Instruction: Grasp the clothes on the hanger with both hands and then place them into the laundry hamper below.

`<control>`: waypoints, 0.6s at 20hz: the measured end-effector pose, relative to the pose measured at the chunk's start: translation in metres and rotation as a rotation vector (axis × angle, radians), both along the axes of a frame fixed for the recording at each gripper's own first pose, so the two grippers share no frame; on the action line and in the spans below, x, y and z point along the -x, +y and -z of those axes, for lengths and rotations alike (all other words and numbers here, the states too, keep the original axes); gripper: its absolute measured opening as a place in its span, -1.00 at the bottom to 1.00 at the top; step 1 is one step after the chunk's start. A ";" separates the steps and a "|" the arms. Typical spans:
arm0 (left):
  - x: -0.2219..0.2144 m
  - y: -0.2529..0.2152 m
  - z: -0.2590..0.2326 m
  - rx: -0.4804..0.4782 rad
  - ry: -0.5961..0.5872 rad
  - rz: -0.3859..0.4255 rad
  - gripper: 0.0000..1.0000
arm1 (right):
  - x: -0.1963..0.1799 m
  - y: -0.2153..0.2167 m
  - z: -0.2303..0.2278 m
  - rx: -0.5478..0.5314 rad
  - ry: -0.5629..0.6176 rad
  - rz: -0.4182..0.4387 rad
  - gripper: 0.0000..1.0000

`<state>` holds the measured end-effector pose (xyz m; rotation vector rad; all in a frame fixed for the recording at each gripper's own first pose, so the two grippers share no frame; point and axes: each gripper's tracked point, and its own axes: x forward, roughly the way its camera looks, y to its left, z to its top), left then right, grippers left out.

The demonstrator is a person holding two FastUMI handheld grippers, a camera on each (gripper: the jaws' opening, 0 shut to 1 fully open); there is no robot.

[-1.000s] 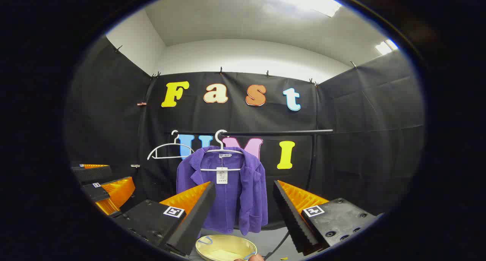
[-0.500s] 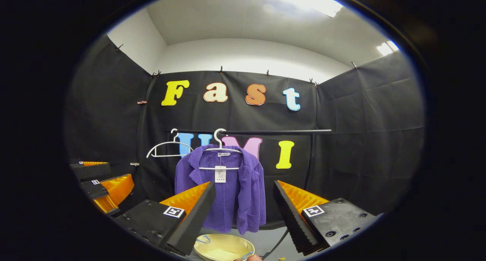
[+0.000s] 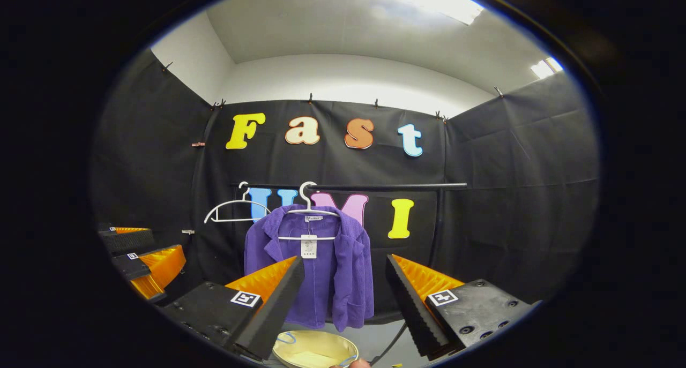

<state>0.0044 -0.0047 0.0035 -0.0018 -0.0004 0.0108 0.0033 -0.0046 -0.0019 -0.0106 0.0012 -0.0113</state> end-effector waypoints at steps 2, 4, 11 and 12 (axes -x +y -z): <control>-0.005 -0.001 0.000 0.003 -0.002 0.007 0.89 | -0.005 0.002 -0.001 -0.006 -0.003 -0.002 0.94; -0.011 -0.005 -0.001 0.010 -0.002 0.019 0.89 | -0.011 0.002 0.001 -0.002 -0.005 -0.001 0.94; -0.066 -0.034 -0.002 0.007 -0.014 0.051 0.89 | -0.074 -0.016 0.004 0.001 -0.032 0.002 0.94; -0.079 -0.040 0.001 0.004 -0.010 0.052 0.89 | -0.087 -0.019 0.007 -0.001 -0.033 0.000 0.95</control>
